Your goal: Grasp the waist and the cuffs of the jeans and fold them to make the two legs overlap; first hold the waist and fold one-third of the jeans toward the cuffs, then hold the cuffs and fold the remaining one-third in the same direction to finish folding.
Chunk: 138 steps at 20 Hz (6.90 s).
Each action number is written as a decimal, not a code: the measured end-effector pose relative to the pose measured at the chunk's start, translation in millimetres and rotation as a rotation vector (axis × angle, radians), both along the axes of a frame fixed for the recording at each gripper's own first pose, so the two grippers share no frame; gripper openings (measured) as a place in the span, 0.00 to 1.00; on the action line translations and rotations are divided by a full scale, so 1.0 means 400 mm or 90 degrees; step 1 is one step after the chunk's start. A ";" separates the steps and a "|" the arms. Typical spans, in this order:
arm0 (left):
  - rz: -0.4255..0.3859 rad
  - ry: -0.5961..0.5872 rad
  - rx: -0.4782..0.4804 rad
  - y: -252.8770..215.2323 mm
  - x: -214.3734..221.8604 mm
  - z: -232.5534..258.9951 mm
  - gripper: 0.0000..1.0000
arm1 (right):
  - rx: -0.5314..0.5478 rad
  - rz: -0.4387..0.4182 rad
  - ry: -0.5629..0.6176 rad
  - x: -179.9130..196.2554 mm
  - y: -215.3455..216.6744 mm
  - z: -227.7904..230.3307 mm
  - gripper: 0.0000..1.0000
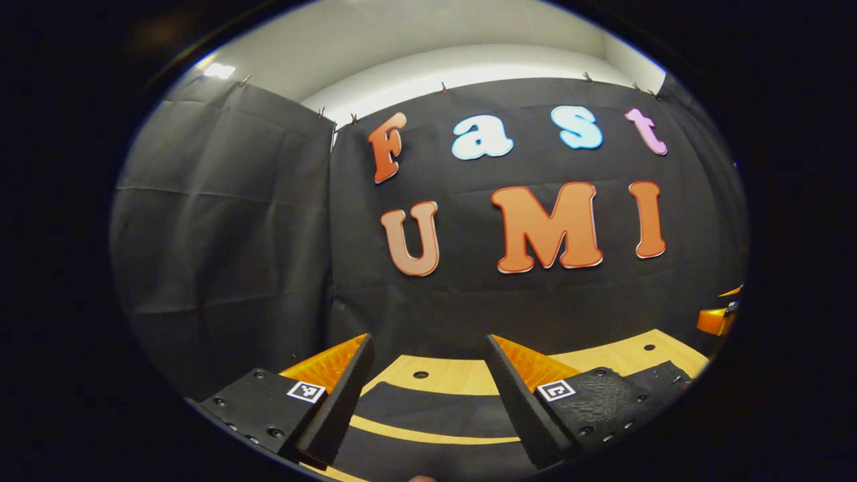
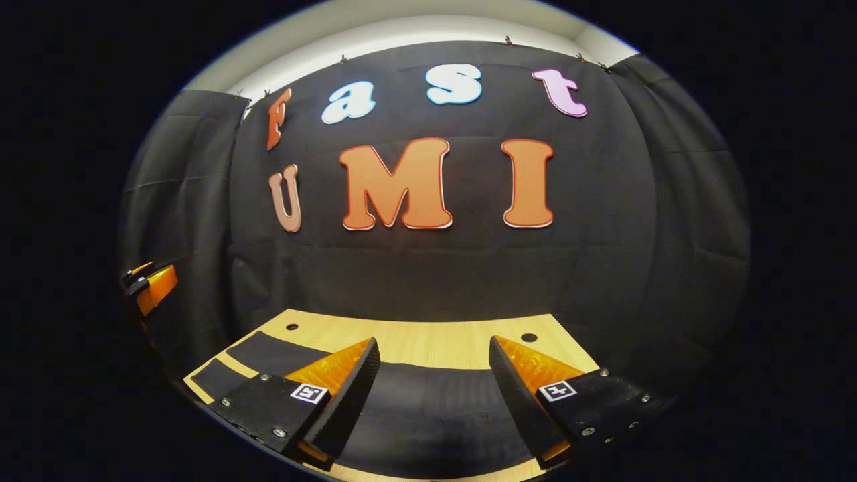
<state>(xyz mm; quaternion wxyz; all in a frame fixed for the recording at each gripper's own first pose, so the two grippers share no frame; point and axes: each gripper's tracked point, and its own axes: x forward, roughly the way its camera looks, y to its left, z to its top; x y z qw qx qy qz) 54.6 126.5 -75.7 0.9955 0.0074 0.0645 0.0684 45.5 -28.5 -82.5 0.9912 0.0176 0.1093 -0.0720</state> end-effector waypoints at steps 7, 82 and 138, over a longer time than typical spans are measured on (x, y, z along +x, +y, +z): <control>0.035 0.246 -0.105 0.270 0.095 -0.347 1.00 | 0.051 -0.126 0.156 0.013 -0.040 -0.209 0.99; 0.206 0.553 -0.573 0.457 0.093 -0.880 0.04 | 0.764 -0.364 0.242 -0.077 -0.363 -0.579 0.04; 0.121 0.540 -0.492 0.439 0.515 -0.823 0.04 | 0.739 -0.359 0.277 0.179 -0.425 -0.601 0.07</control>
